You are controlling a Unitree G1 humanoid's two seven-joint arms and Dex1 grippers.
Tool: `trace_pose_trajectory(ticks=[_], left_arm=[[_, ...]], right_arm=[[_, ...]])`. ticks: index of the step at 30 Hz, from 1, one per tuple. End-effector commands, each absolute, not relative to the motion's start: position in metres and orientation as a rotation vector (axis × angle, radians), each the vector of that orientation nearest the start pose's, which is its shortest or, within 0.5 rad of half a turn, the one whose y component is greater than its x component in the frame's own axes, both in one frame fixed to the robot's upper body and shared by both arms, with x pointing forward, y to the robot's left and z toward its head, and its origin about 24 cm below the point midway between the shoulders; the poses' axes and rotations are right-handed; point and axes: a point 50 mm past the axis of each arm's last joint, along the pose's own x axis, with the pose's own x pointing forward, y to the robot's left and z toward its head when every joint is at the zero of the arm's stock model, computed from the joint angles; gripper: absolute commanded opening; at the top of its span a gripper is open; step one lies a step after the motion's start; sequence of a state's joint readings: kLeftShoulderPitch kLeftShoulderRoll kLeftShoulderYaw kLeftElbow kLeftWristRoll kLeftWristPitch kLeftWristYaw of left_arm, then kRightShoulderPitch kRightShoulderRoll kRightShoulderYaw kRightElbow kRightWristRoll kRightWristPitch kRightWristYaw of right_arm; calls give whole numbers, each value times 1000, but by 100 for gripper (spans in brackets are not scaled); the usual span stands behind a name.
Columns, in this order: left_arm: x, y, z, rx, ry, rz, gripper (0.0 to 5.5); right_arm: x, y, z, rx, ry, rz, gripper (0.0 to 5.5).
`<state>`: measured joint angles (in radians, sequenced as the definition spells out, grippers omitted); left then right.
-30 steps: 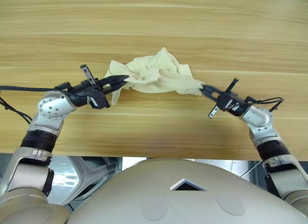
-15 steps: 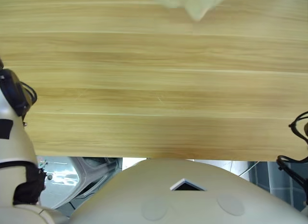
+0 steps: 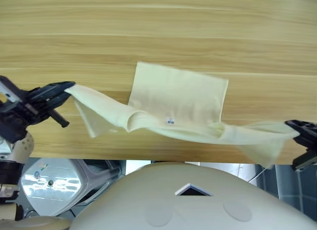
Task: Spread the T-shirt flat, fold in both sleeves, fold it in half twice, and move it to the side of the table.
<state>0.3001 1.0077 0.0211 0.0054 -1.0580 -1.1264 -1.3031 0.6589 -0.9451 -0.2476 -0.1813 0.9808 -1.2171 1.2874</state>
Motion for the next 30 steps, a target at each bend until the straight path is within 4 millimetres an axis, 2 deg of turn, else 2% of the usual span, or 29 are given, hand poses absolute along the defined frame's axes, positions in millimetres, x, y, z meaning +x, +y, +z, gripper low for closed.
trace_pose_trajectory(ticks=[1, 2, 4, 7, 8, 9, 10, 11, 12, 13, 14, 15, 16, 17, 19, 21, 23, 26, 28, 30], left_arm=[[150, 292, 154, 599, -671, -1155, 0], [156, 294, 153, 626, -636, -1168, 0], [192, 291, 151, 709, -527, -1185, 0], [269, 280, 160, 874, -317, -1178, 0], [304, 271, 177, 910, -228, -1153, 0], [330, 261, 197, 949, -171, -1118, 0], [356, 248, 228, 953, -138, -1015, 0], [372, 238, 259, 957, -145, -891, 0], [387, 230, 305, 943, -238, -630, 0], [387, 230, 362, 814, -411, -351, 0], [377, 234, 406, 680, -564, -162, 0], [360, 243, 439, 534, -715, -39, 0], [344, 255, 460, 412, -843, 34, 0], [330, 268, 468, 314, -969, 77, 0], [326, 283, 448, 362, -1050, 113, 0], [341, 286, 406, 467, -970, 78, 0], [359, 286, 354, 463, -840, -21, 0], [374, 286, 280, 474, -620, -103, 0], [373, 285, 229, 469, -490, -196, 0], [359, 285, 168, 483, -337, -355, 0]], right_arm=[[110, -280, 150, -720, -573, 1110, 2], [122, -280, 143, -755, -509, 1117, 2], [166, -285, 131, -847, -351, 1071, 2], [258, -288, 137, -967, -197, 880, 2], [306, -281, 156, -1043, -157, 729, 2], [343, -275, 183, -1081, -141, 576, 2], [371, -269, 222, -1103, -159, 400, 2], [387, -265, 263, -1077, -203, 230, 2], [391, -265, 307, -1048, -278, 53, 2], [386, -267, 353, -996, -389, -121, 2], [376, -269, 386, -941, -493, -238, 2], [364, -271, 413, -892, -615, -329, 2], [354, -272, 427, -869, -704, -389, 2], [346, -273, 432, -871, -793, -416, 2], [343, -274, 415, -917, -879, -382, 2], [345, -283, 384, -984, -867, -349, 2], [348, -291, 347, -1037, -822, -314, 2], [361, -288, 282, -1095, -696, -198, 2], [363, -286, 242, -1112, -608, -106, 2], [359, -283, 209, -1100, -546, -12, 2]])
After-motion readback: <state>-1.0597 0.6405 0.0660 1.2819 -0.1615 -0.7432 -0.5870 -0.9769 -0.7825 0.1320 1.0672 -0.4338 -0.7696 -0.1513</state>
